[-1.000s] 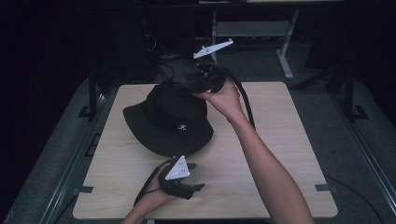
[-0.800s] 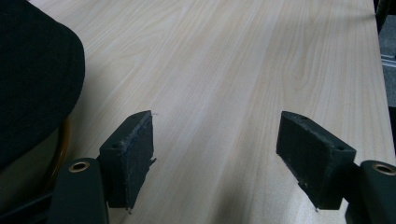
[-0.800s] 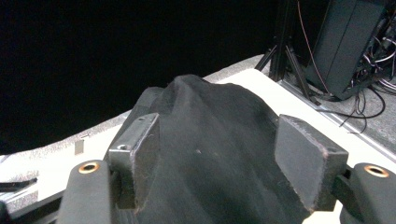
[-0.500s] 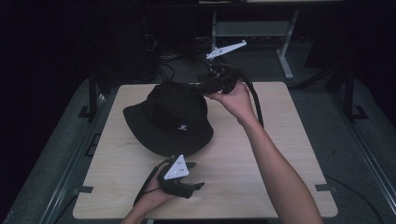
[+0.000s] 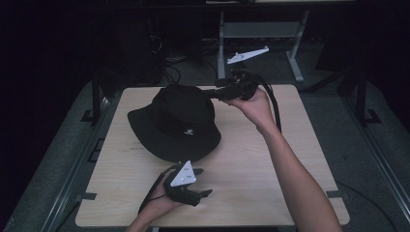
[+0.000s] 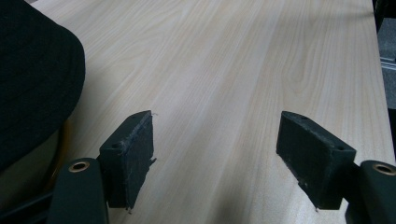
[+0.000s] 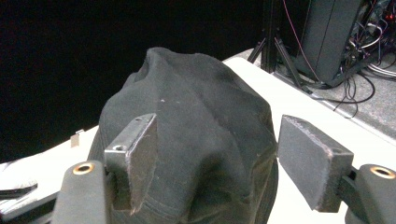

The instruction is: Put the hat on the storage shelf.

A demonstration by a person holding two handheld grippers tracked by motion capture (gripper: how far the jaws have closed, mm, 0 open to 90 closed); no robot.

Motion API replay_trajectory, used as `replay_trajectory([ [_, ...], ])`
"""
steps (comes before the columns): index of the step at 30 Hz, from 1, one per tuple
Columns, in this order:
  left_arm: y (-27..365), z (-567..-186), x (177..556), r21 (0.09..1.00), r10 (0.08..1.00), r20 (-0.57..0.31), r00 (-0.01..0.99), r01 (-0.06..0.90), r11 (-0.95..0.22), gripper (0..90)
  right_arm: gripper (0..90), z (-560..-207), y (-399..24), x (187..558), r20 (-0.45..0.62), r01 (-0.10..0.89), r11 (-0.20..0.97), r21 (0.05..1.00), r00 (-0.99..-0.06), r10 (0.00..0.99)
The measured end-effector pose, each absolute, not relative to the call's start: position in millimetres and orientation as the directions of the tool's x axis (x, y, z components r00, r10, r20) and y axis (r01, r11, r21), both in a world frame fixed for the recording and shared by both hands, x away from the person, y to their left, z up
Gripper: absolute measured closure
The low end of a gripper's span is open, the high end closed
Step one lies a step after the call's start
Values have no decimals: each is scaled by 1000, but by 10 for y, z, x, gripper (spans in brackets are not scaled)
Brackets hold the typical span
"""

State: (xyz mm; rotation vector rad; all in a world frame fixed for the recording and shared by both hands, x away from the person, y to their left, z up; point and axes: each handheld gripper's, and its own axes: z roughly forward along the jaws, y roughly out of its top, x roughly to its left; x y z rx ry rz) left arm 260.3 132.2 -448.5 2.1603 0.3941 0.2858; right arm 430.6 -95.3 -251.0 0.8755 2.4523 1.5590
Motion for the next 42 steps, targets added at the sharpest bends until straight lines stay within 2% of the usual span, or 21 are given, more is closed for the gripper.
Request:
replay_trajectory([
  [14, 1330, -4480, 2604, 814, 379, 63, 923, 173, -555, 271, 272, -2614, -1142, 4273, 232, 434, 292, 853, -814, 532],
  [42, 1337, -4492, 2608, 813, 383, 65, 921, 174, -556, 270, 266, -3131, -1787, 4093, 303, 501, 232, 834, -766, 567],
])
